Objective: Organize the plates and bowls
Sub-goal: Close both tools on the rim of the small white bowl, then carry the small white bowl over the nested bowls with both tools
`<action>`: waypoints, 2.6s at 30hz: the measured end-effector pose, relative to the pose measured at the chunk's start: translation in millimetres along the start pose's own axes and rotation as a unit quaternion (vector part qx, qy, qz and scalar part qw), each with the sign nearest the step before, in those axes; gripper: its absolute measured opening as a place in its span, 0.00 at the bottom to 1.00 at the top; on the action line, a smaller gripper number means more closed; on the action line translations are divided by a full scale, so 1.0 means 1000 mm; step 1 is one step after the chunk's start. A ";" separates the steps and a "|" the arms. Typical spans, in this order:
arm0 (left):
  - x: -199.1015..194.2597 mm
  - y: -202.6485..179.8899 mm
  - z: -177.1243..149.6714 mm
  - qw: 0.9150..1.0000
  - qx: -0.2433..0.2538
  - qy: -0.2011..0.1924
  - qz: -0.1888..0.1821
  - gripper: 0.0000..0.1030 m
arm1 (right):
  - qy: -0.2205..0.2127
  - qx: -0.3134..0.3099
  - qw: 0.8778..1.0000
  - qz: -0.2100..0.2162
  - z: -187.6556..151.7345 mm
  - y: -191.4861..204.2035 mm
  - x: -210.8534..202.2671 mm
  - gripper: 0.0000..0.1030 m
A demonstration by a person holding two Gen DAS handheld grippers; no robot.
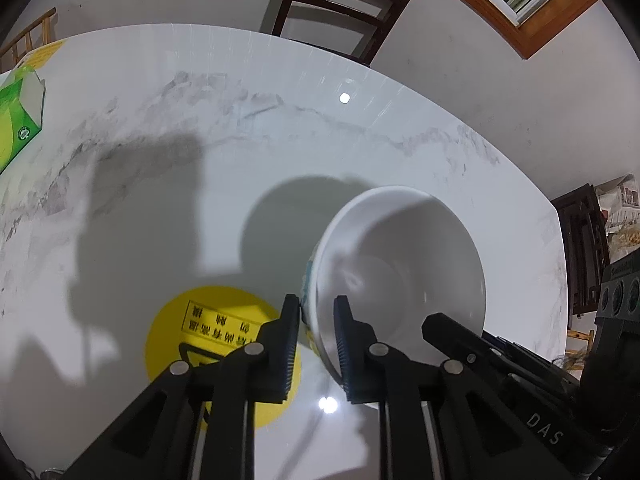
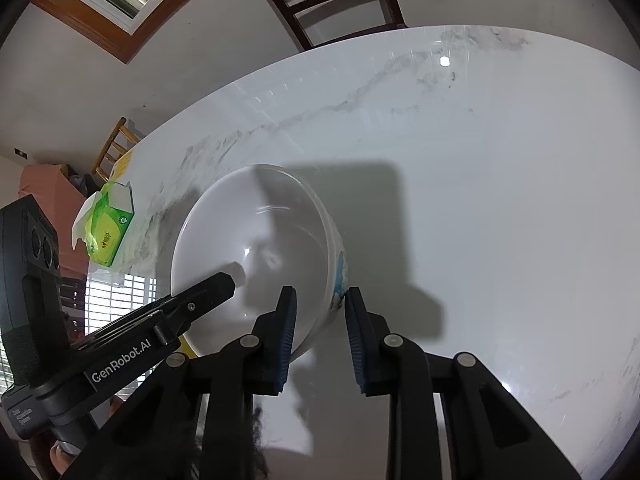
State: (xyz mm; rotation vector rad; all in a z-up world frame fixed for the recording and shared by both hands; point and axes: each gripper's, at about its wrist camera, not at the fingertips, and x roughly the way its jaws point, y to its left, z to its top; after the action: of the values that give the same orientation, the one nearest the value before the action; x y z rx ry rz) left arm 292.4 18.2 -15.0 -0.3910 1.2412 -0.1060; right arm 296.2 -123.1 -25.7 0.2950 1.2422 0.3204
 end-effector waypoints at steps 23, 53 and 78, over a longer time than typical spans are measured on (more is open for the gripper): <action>-0.094 -0.025 -0.071 0.998 0.048 -0.040 0.006 0.17 | -0.052 -0.031 0.998 0.014 -0.069 0.022 -0.095 0.24; -0.168 -0.045 -0.209 0.994 0.097 -0.040 0.005 0.17 | -0.079 -0.064 0.995 0.007 -0.213 0.019 -0.179 0.24; -0.130 -0.045 -0.227 0.996 0.092 -0.001 0.015 0.17 | -0.043 -0.045 0.998 -0.005 -0.241 -0.002 -0.153 0.25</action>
State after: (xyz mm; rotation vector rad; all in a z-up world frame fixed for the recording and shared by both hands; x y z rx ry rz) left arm 43.1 -38.6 56.9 -0.2129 1.2243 -0.1926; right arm 21.9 -174.2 35.8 0.2228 1.1407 0.3501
